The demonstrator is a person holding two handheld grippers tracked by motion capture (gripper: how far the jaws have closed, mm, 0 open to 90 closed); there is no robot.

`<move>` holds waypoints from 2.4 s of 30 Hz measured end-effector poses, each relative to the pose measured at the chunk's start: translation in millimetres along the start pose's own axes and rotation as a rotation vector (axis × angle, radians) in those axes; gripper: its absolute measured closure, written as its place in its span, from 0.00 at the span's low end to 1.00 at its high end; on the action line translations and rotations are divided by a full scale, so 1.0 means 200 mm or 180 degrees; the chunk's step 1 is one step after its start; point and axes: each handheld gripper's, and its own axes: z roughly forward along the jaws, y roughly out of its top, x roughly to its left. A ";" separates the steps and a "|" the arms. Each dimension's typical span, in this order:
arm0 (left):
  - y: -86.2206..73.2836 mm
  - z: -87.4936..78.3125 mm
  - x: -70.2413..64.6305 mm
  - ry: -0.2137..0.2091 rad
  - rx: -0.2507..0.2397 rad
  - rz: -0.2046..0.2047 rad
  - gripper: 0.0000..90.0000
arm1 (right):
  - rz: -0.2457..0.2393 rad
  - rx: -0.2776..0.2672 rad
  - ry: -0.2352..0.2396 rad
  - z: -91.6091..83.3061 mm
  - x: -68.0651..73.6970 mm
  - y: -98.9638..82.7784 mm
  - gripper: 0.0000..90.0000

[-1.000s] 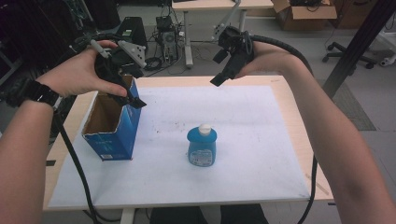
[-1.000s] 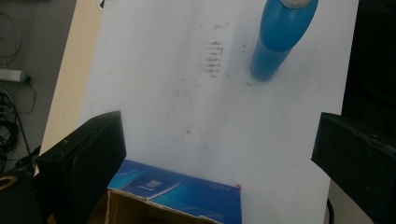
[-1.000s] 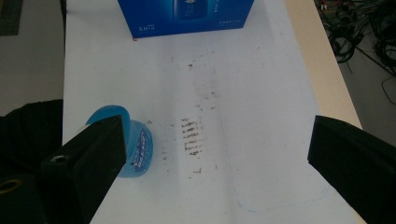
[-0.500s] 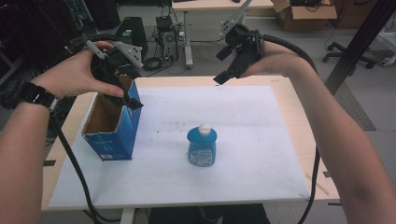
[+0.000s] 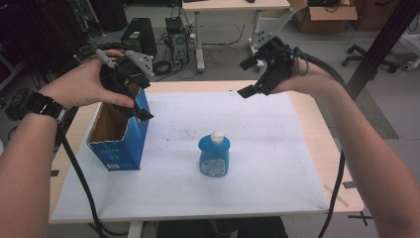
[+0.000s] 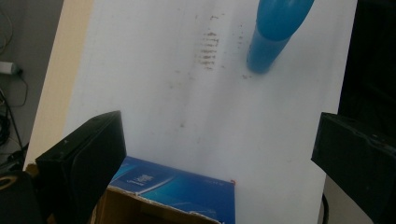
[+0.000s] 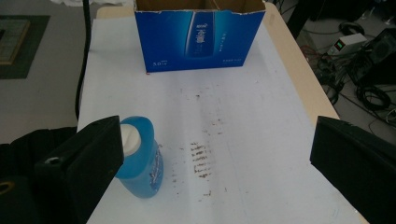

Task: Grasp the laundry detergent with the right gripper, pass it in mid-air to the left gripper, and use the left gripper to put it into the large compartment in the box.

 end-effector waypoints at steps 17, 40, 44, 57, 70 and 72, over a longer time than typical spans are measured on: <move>-0.01 0.02 -0.03 -0.0019 0.0005 -0.0036 0.04 | 0.0056 -0.0476 -0.0053 0.01 0.16 -0.26 0.03; -0.01 0.06 -0.06 -0.0044 0.0024 -0.0051 0.04 | 0.0199 -0.0731 0.0072 0.28 0.31 -0.55 0.02; -0.02 0.07 -0.07 -0.0061 0.0033 -0.0053 0.04 | 0.0251 -0.0722 0.0100 0.34 0.33 -0.58 0.02; -0.03 0.10 -0.08 -0.0065 0.0031 -0.0047 0.04 | 0.0305 -0.0677 0.0130 0.51 0.39 -0.64 0.02; -0.05 0.12 -0.08 -0.0088 0.0028 -0.0052 0.04 | 0.0383 -0.0761 0.0179 0.67 0.42 -0.67 0.02; -0.05 0.12 -0.08 -0.0087 0.0032 -0.0050 0.04 | 0.0384 -0.0741 0.0162 0.70 0.43 -0.67 0.02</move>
